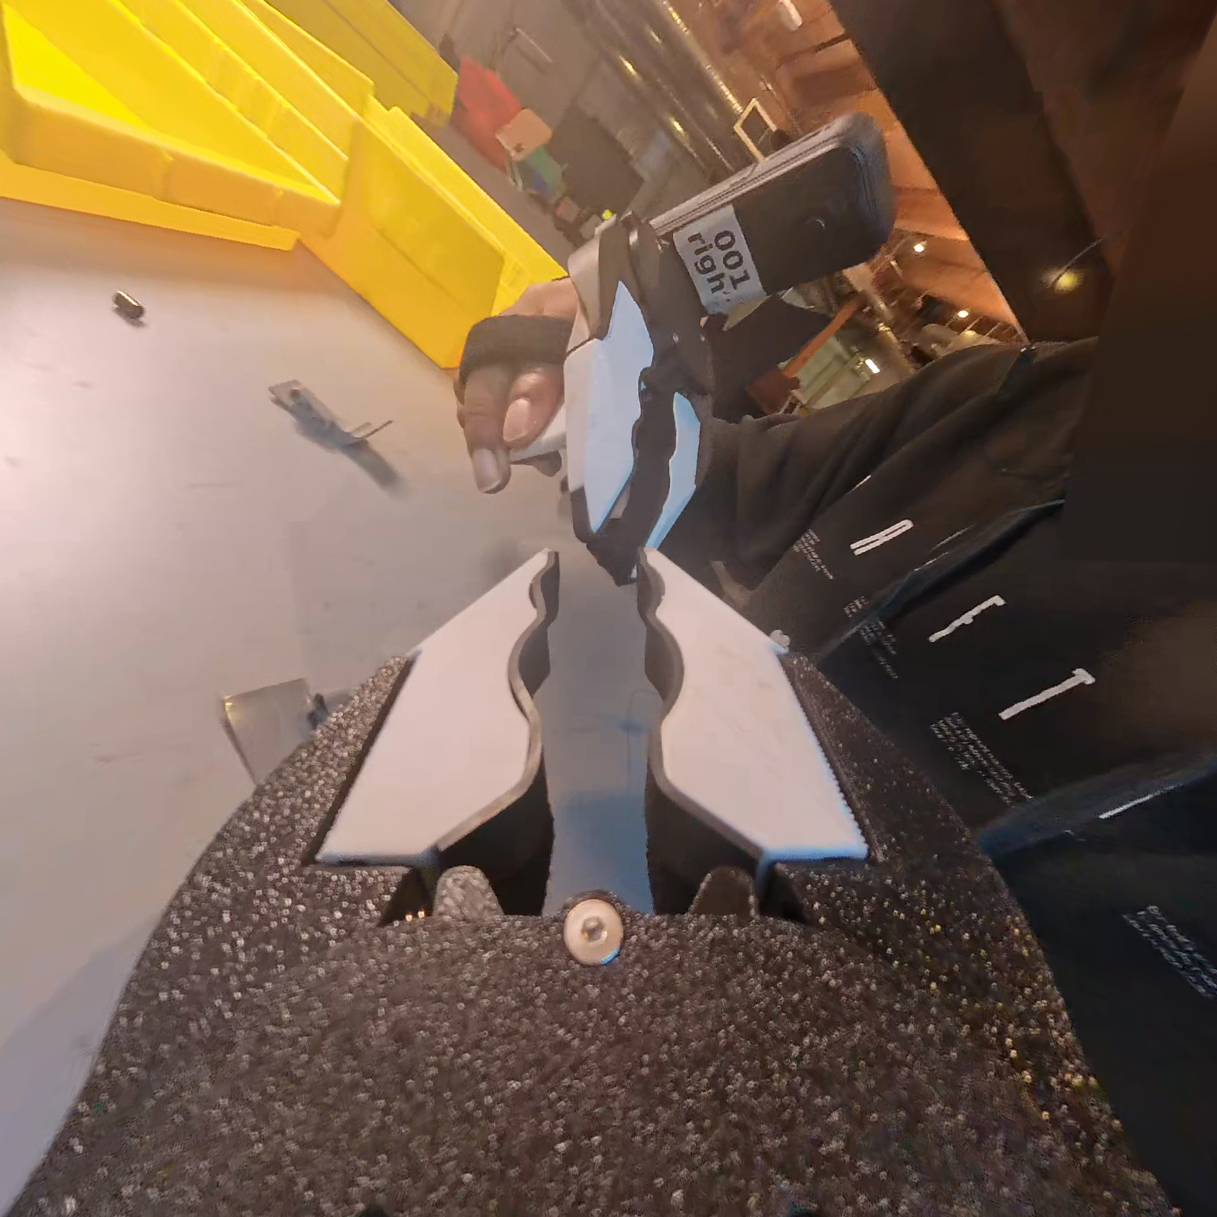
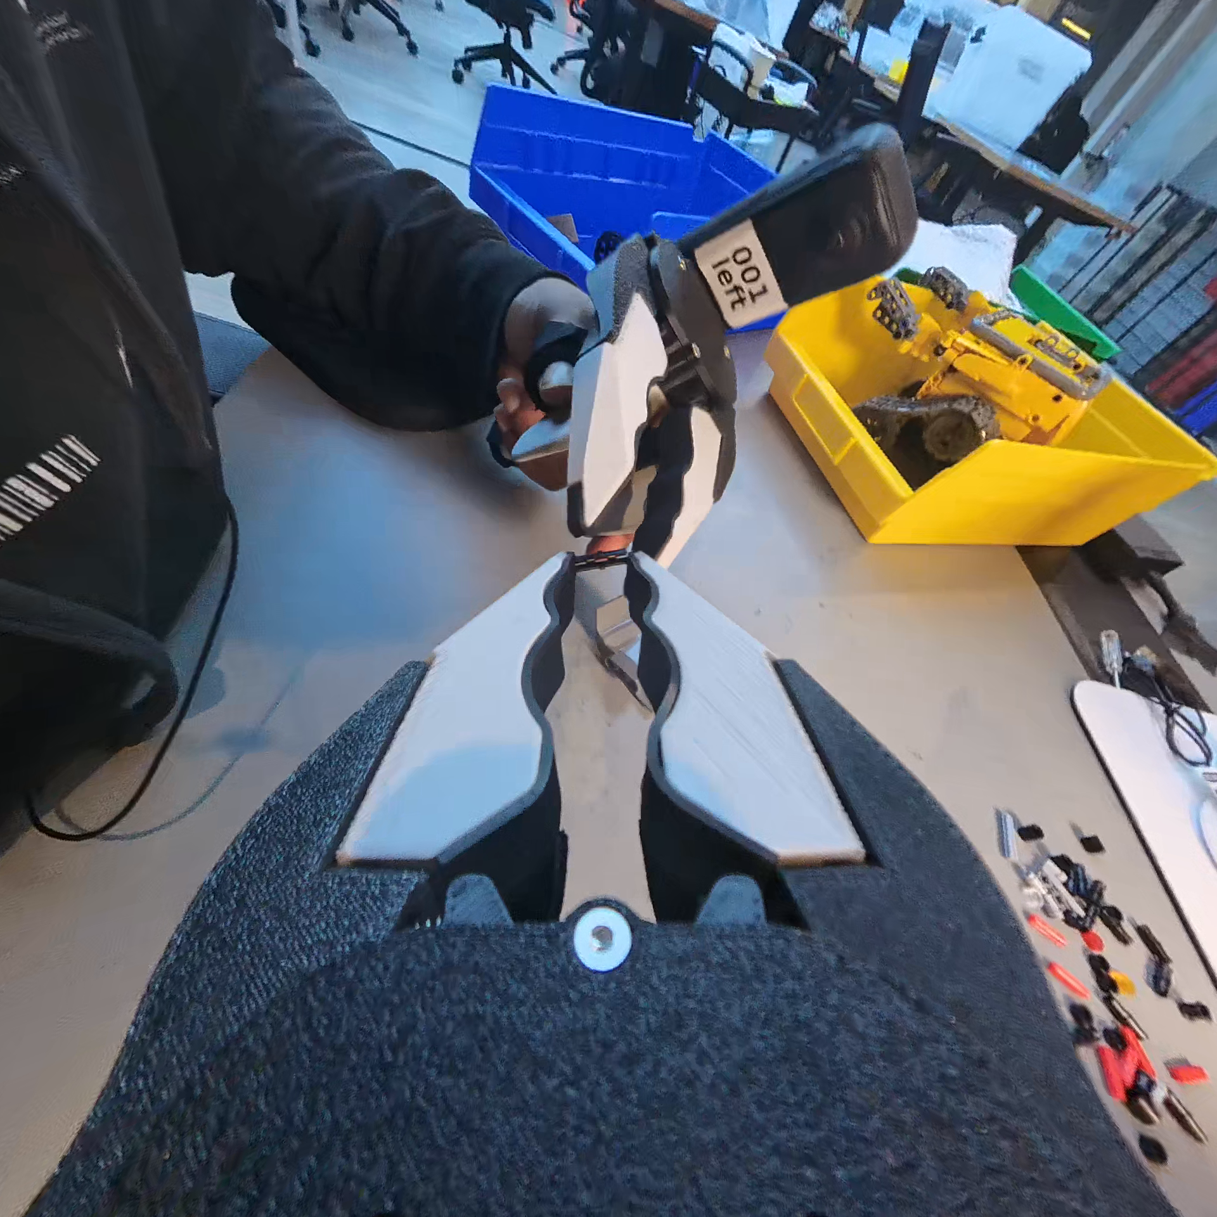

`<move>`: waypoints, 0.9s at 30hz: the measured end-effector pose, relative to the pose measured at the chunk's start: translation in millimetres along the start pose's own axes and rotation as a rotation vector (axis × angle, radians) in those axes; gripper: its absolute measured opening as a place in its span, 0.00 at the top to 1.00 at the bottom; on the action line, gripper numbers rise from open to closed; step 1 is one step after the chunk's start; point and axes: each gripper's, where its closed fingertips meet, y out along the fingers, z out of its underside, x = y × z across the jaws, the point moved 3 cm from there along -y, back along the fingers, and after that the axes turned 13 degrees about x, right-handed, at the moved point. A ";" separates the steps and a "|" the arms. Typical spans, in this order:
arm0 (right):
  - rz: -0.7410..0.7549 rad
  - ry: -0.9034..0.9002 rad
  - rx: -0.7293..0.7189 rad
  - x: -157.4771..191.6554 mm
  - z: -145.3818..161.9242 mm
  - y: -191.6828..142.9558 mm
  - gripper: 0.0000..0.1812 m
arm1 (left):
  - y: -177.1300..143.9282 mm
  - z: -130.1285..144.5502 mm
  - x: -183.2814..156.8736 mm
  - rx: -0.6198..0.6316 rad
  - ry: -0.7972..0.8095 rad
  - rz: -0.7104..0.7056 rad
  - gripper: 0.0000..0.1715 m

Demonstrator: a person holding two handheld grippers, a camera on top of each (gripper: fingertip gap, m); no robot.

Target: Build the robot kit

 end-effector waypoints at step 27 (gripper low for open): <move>0.082 -0.017 -0.044 -9.1 -2.9 -7.4 0.93 | -10.8 -14.5 5.5 -0.194 -0.184 0.143 0.98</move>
